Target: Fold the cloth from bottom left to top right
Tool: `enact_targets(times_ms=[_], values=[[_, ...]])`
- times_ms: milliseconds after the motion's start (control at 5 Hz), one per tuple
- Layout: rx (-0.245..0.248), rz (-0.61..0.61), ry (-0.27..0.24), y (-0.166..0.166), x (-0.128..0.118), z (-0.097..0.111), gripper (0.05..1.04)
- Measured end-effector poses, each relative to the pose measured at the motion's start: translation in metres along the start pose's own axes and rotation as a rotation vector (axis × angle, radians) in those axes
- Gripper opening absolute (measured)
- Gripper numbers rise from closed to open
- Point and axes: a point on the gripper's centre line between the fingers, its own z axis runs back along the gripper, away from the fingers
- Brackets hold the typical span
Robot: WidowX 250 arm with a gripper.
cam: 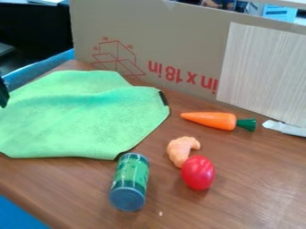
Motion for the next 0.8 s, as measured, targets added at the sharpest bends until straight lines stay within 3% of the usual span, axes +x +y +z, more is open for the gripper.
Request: enact_targets(times_ms=[600, 800], values=[[0.065, 0.135, 0.031, 0.026, -0.006, -0.011, 1.001], [0.086, 0.168, 0.043, 0.031, -0.008, -0.018, 0.948]])
